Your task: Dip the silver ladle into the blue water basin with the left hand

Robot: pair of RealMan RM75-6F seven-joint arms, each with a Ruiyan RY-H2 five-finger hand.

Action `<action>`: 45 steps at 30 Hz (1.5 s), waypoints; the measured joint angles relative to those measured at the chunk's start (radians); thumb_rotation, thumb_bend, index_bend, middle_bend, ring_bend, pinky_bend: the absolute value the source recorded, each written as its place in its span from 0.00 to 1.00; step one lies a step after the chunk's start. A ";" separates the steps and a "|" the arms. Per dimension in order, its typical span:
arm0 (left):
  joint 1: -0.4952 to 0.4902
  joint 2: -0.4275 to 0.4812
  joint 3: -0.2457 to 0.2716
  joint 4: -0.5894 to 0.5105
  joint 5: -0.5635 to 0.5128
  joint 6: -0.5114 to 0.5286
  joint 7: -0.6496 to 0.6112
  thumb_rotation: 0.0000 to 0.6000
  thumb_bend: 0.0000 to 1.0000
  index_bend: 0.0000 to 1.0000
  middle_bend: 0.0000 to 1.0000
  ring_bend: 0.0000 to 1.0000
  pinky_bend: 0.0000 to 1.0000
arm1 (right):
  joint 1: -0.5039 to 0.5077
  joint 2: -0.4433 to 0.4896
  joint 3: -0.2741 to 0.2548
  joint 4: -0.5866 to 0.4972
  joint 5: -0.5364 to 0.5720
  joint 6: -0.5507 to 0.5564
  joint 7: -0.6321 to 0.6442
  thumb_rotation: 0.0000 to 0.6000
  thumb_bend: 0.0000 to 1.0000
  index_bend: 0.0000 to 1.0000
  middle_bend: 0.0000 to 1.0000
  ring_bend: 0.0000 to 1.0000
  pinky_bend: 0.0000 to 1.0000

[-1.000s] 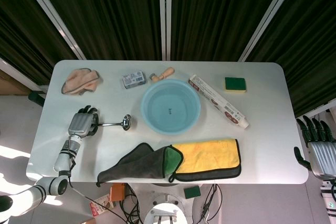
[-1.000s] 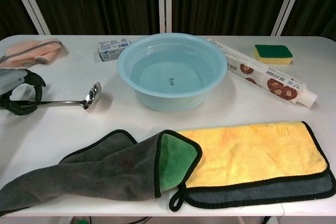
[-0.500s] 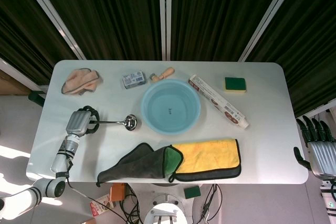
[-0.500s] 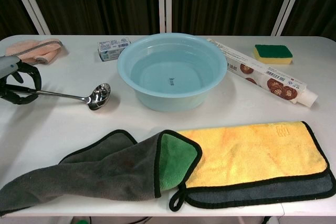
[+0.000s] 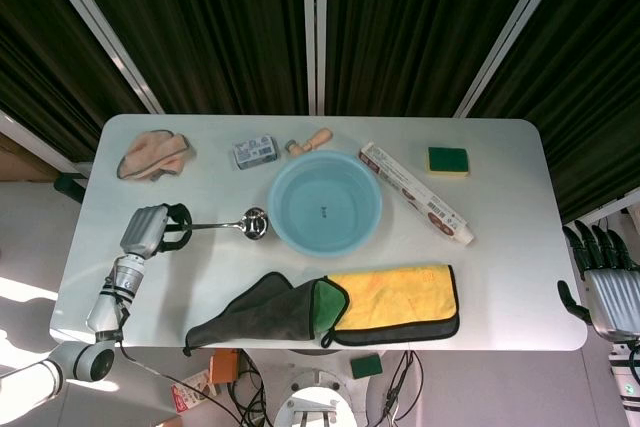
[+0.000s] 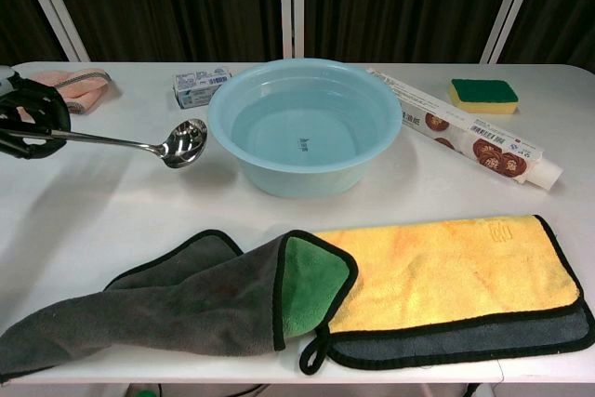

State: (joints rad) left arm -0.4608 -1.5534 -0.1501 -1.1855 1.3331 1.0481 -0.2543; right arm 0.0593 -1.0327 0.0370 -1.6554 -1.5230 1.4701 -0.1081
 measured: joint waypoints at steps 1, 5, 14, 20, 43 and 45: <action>0.000 0.013 -0.005 -0.019 0.001 0.004 -0.009 1.00 0.50 0.77 0.60 0.48 0.64 | 0.000 0.000 0.000 0.000 0.000 0.000 0.000 1.00 0.40 0.00 0.00 0.00 0.00; -0.006 0.068 -0.028 -0.090 0.002 0.013 -0.025 1.00 0.50 0.78 0.61 0.48 0.65 | -0.001 0.001 0.002 0.001 0.001 0.004 0.002 1.00 0.40 0.00 0.00 0.00 0.00; -0.067 0.228 -0.130 -0.291 -0.034 0.000 0.027 1.00 0.50 0.78 0.61 0.48 0.65 | -0.003 0.003 0.005 0.001 0.003 0.011 0.006 1.00 0.40 0.00 0.00 0.00 0.00; -0.145 0.266 -0.168 -0.390 -0.094 -0.048 0.208 1.00 0.50 0.78 0.61 0.48 0.65 | -0.001 0.003 0.005 0.004 0.009 0.003 0.006 1.00 0.40 0.00 0.00 0.00 0.00; -0.468 -0.055 -0.126 -0.208 -0.407 -0.082 0.823 1.00 0.49 0.78 0.63 0.49 0.64 | 0.002 0.017 0.004 0.030 0.004 -0.004 0.066 1.00 0.39 0.00 0.00 0.00 0.00; -0.477 -0.067 -0.116 -0.186 -0.414 -0.079 0.852 1.00 0.49 0.78 0.63 0.49 0.64 | 0.004 0.018 0.003 0.029 0.004 -0.007 0.072 1.00 0.40 0.00 0.00 0.00 0.00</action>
State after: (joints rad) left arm -0.9382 -1.6205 -0.2666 -1.3718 0.9190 0.9695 0.5973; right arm 0.0628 -1.0144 0.0399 -1.6266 -1.5193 1.4627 -0.0359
